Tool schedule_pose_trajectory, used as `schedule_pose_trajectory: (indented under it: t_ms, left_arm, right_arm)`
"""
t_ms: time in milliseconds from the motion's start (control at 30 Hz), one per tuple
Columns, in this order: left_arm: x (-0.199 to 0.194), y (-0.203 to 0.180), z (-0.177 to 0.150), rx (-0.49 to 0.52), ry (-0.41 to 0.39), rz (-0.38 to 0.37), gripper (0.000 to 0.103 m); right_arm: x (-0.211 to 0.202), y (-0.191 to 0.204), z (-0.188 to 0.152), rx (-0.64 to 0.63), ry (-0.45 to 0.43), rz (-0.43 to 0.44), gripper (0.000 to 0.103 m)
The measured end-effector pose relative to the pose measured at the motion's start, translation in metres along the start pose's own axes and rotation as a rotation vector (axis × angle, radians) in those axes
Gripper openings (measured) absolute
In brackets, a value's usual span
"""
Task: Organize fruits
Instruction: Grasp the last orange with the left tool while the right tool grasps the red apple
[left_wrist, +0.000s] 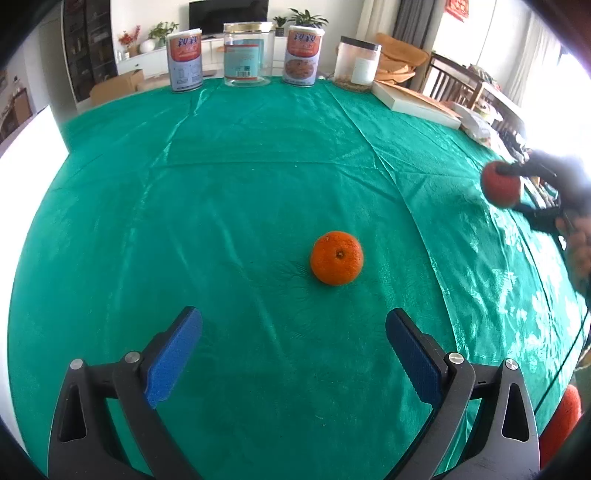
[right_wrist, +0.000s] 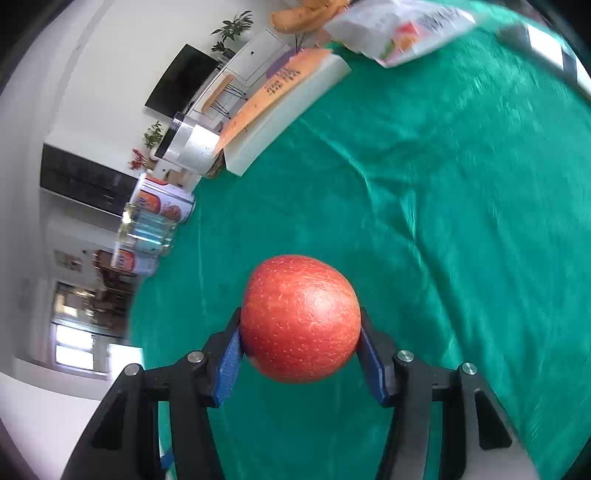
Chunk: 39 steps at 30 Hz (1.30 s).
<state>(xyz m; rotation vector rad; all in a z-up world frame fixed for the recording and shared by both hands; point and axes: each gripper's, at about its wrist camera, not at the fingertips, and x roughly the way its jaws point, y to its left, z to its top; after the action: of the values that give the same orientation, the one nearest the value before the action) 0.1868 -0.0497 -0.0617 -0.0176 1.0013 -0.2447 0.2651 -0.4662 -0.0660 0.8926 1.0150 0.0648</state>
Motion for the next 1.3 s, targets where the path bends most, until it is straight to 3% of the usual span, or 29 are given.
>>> schedule_pose_trajectory:
  t_ms: [100,133,200,400,467,567,667,700,767,900,967,1133,1300]
  left_arm:
    - [0.002,-0.001,0.001,-0.006,0.012,-0.007,0.1]
    - [0.002,-0.002,0.0,-0.002,0.011,-0.008,0.1]
    - [0.001,-0.005,0.0,0.016,0.008,-0.002,0.1]
    - [0.008,-0.002,0.004,-0.023,0.028,-0.063,0.1]
    - [0.011,-0.002,0.008,-0.033,0.024,-0.07,0.1]
    - [0.016,-0.011,0.013,0.017,0.013,-0.034,0.1]
    - [0.02,-0.024,0.018,0.076,-0.01,0.012,0.098]
    - [0.021,-0.027,0.019,0.083,-0.019,0.021,0.095]
    - [0.026,-0.031,0.021,0.09,-0.016,0.025,0.072]
    - [0.032,-0.039,0.021,0.129,-0.038,0.059,0.065]
    - [0.03,-0.04,0.022,0.131,-0.061,0.046,0.031]
    - [0.03,-0.038,0.024,0.113,-0.062,0.036,0.03]
    - [0.029,-0.034,0.024,0.113,-0.033,0.03,0.03]
  right_arm:
    - [-0.008,-0.024,-0.008,0.061,0.011,0.067,0.058]
    - [-0.013,-0.027,-0.007,0.056,-0.007,0.056,0.064]
    - [-0.026,-0.025,-0.004,0.017,-0.065,-0.002,0.065]
    - [-0.037,-0.006,-0.007,-0.169,-0.095,-0.117,0.07]
    - [-0.046,0.002,-0.016,-0.258,-0.145,-0.19,0.082]
    - [-0.062,0.011,-0.041,-0.382,-0.239,-0.309,0.092]
    - [-0.068,0.005,-0.072,-0.459,-0.277,-0.375,0.093]
    - [-0.065,0.0,-0.081,-0.473,-0.271,-0.391,0.093]
    - [-0.059,-0.011,-0.092,-0.477,-0.253,-0.412,0.093]
    - [-0.047,-0.025,-0.095,-0.456,-0.233,-0.427,0.093]
    - [-0.046,-0.02,-0.094,-0.483,-0.254,-0.423,0.093]
    - [-0.034,0.011,-0.081,-0.625,-0.271,-0.402,0.093]
    - [-0.006,0.037,-0.067,-0.729,-0.229,-0.474,0.091]
